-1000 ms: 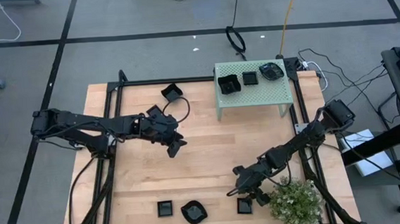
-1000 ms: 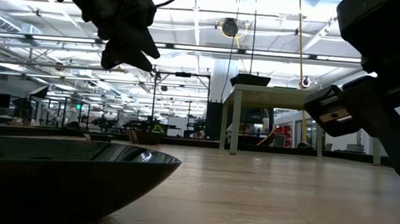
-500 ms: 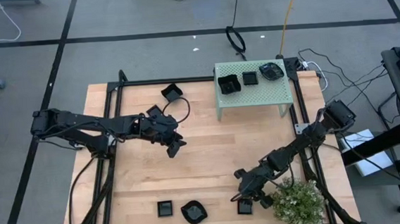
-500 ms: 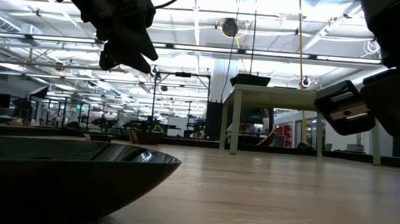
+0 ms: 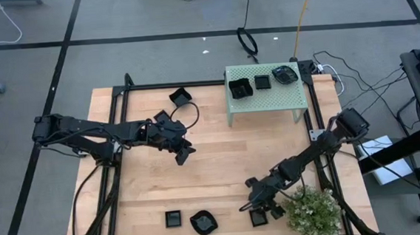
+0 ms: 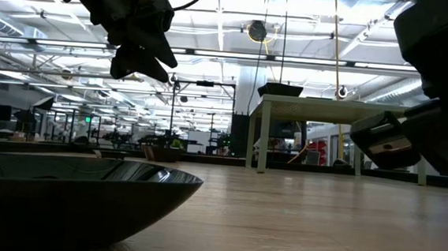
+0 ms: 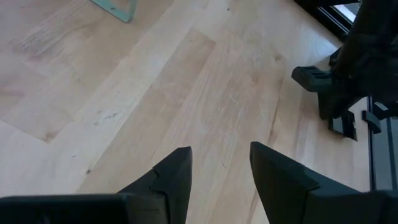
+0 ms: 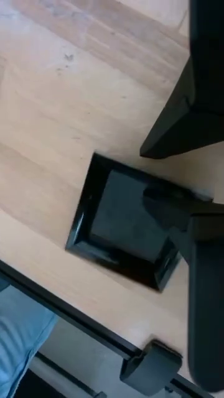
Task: Pick & Place Mini shaped plates
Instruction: Stack the black square plate on top of the square plate on the shelf
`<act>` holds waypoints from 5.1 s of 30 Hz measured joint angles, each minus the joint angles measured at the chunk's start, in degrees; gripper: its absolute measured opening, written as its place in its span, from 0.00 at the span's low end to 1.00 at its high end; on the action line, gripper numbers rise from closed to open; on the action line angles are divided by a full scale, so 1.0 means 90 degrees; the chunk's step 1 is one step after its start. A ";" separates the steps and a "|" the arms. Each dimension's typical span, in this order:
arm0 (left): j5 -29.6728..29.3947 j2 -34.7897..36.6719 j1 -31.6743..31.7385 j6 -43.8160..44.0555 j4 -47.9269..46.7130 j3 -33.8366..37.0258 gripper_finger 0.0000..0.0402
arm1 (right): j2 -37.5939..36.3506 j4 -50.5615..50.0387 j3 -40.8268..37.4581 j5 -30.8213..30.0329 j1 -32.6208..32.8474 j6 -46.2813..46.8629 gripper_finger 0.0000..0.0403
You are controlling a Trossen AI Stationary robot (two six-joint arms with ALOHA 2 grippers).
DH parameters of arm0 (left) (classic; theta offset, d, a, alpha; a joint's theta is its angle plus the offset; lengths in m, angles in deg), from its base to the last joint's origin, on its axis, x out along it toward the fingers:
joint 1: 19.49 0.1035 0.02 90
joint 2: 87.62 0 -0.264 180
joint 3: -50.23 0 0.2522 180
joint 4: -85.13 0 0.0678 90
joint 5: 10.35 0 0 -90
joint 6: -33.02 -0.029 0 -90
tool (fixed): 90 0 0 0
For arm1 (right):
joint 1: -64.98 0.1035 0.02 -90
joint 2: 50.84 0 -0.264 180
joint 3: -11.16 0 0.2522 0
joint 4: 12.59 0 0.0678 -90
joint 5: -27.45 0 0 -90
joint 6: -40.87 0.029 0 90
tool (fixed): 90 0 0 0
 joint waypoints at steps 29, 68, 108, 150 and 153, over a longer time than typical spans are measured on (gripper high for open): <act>-0.0008 0.0000 0.0000 -0.0048 0.0010 0.0000 0.41 | -0.2013 -0.1714 -0.0012 -0.1585 -0.1205 0.0293 0.00; -0.1362 0.0000 0.0349 0.0321 0.1843 0.0000 0.41 | -0.4573 -0.2196 -0.0007 -0.3979 -0.7694 0.3529 0.00; -0.1350 0.0000 0.0549 0.0294 0.1834 0.0000 0.41 | -0.4548 -0.2295 -0.0002 -0.3836 -0.7682 0.3172 0.16; 0.0831 -0.1726 -0.4069 -0.0156 -0.0219 -0.0005 0.41 | -0.5058 0.0564 -0.0002 -0.1981 -0.6453 -0.1025 0.33; 0.0385 -0.2093 -0.4170 0.0165 -0.0040 -0.0005 0.41 | -0.5058 0.0448 -0.0002 -0.1982 -0.6455 -0.1034 0.33</act>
